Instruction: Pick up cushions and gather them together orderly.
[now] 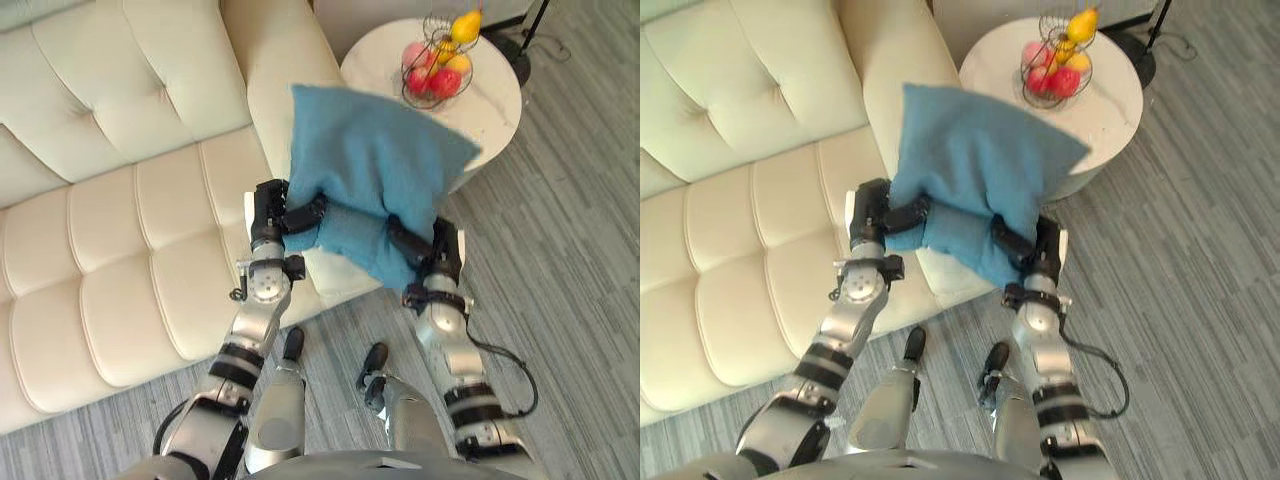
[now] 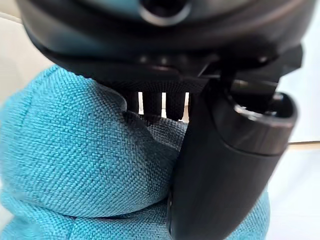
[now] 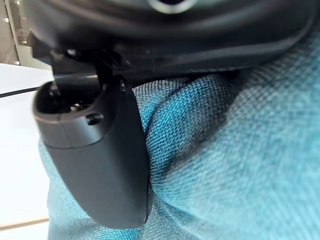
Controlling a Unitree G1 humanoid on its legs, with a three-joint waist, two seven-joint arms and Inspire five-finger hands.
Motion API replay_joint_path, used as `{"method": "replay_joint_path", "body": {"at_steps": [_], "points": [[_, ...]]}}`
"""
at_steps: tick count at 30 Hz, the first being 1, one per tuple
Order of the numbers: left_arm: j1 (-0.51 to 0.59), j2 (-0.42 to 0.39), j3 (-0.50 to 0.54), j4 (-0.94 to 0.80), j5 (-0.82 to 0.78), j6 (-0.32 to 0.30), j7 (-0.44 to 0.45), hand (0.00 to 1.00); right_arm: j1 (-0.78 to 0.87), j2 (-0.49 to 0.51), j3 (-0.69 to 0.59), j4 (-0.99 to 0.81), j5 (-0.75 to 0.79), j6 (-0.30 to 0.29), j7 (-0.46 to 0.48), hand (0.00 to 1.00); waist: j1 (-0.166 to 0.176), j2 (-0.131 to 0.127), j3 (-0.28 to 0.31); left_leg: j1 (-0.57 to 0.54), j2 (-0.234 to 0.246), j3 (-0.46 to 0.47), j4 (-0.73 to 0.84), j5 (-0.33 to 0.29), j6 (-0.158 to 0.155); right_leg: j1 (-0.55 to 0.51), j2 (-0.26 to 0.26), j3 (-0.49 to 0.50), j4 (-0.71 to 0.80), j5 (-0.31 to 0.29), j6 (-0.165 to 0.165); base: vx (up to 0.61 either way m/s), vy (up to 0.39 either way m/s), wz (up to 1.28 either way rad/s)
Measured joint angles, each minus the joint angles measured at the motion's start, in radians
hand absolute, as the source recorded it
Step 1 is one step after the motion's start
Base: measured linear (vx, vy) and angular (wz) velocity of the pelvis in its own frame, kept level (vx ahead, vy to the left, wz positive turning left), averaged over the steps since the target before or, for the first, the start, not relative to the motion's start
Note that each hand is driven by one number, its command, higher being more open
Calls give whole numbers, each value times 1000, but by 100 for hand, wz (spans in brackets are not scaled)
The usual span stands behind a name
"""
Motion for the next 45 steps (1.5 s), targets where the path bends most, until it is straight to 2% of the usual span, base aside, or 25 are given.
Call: {"method": "replay_joint_path", "body": {"at_steps": [4,5,10,14,19,20,21,23,24,26,27,28,29,30,33,34,36,37,39,40,41,42,43,44,45], "points": [[163,-35,0,-81,-1,0,-26,0,127,-4,7,-109,-107,0,26,0,-16,6,-31,72,2,-2,-29,-5,8,66,3,-6,-9,-12,8,49,-25,4],[225,-42,0,-97,-3,0,-34,0,171,-6,13,-133,-139,0,44,0,-18,5,-72,89,0,-3,-33,-7,11,81,5,-7,-9,-19,11,50,-18,3],[372,-45,-1,-189,-19,-3,-55,0,262,-13,35,-204,-209,0,81,0,-22,23,-142,163,-3,-12,-46,-19,25,152,2,-12,-7,-37,19,24,-17,4],[422,-45,-1,-216,-19,-6,-60,0,286,-22,51,-219,-226,0,81,0,-21,29,-176,169,-5,-31,-36,-26,32,181,2,-32,-8,-43,21,-30,-17,19],[437,-46,-24,-226,-22,-7,-64,0,308,-44,52,-259,-248,0,63,0,-23,37,-184,91,-24,-122,35,-29,31,185,-25,-142,46,-79,14,-62,-23,68],[441,-45,-33,-225,-24,-7,-64,0,308,-53,49,-257,-257,0,53,0,-25,43,-198,62,2,-54,14,-48,98,185,-36,-200,23,-69,7,-65,-20,90],[441,-45,-36,-224,-25,-7,-64,0,306,-55,46,-256,-258,-1,50,0,-27,41,-202,51,16,-17,17,-54,108,184,-42,-216,10,-62,4,-44,-6,92],[443,-45,-41,-217,-30,-10,-64,0,243,-80,44,-195,-265,-1,35,0,-32,43,-206,-6,77,157,154,-93,98,175,-67,-251,-3,-43,-1,14,103,53],[444,-43,-41,-207,-30,-10,-65,0,215,-88,43,-155,-266,0,33,0,-33,43,-206,-2,101,203,208,-98,100,182,-78,-257,-4,-37,6,36,159,29],[445,-43,-48,-188,-30,-12,-71,0,198,-110,44,-121,-267,0,30,0,-35,59,-216,23,150,228,267,-98,100,198,-92,-272,-15,-18,27,59,209,28],[445,-42,-59,-173,-34,-17,-74,0,197,-123,42,-117,-268,0,27,0,-40,79,-229,37,165,226,256,-104,81,198,-101,-282,-13,-5,46,55,274,30],[445,-41,-64,-170,-39,-18,-74,0,196,-126,39,-116,-268,0,26,0,-44,86,-234,37,158,225,243,-107,66,198,-105,-286,-15,3,55,40,298,45],[443,-31,-71,-161,-41,-19,-77,0,194,-122,32,-104,-283,0,25,0,-58,81,-242,46,126,228,192,-114,45,200,-121,-300,-46,36,82,22,283,59],[443,-21,-73,-154,-43,-20,-80,0,194,-110,25,-91,-288,0,28,0,-66,62,-248,50,86,221,141,-102,27,208,-144,-317,-86,71,96,26,303,59],[443,0,-73,-121,-62,-20,-80,0,194,-91,24,-62,-296,0,38,0,-68,41,-247,52,33,196,144,-98,39,241,-180,-325,-111,99,109,30,185,44],[443,2,-73,-104,-62,-20,-81,0,194,-81,23,-45,-300,0,41,0,-70,38,-246,52,12,183,161,-108,55,251,-206,-321,-87,99,109,41,218,53],[451,3,-73,-97,-61,-20,-84,0,193,-74,18,-12,-303,0,49,0,-62,39,-231,51,-19,173,204,-135,88,238,-264,-275,18,98,107,17,243,37],[456,6,-71,-97,-61,-20,-86,0,193,-67,19,-1,-303,1,52,0,-49,35,-219,52,-31,184,228,-158,102,208,-298,-227,94,96,92,-54,255,-7],[472,15,-50,-98,-61,-20,-87,0,185,-56,27,19,-305,3,66,0,-44,21,-189,69,-43,198,234,-177,117,140,-322,-128,225,86,-35,-95,252,-17],[479,21,-31,-98,-61,-20,-89,0,184,-42,36,31,-308,3,72,0,-50,22,-175,73,-36,188,222,-171,131,101,-257,-24,275,-3,-4,-52,124,8],[479,24,-27,-98,-61,-20,-89,0,184,-35,40,32,-310,5,75,0,-56,13,-168,76,-35,173,196,-163,144,83,-164,44,268,-61,21,-20,37,19],[479,24,-27,-98,-61,-20,-89,0,183,-35,39,32,-316,5,76,0,-58,10,-165,75,-38,166,179,-155,155,78,-122,63,256,-84,23,8,-10,26],[479,23,-27,-98,-61,-20,-92,0,179,-40,36,32,-325,5,78,0,-62,5,-163,75,-44,157,152,-141,165,77,-47,87,208,-106,26,6,-48,30],[476,25,-32,-98,-61,-20,-99,0,168,-53,36,31,-325,5,78,0,-70,-3,-159,74,-63,143,124,-100,143,84,23,113,124,-108,27,13,-63,36],[471,26,-35,-98,-61,-20,-103,0,167,-54,35,30,-325,4,78,0,-76,-7,-156,71,-79,138,121,-97,141,87,37,134,93,-103,7,40,-75,60]]}}
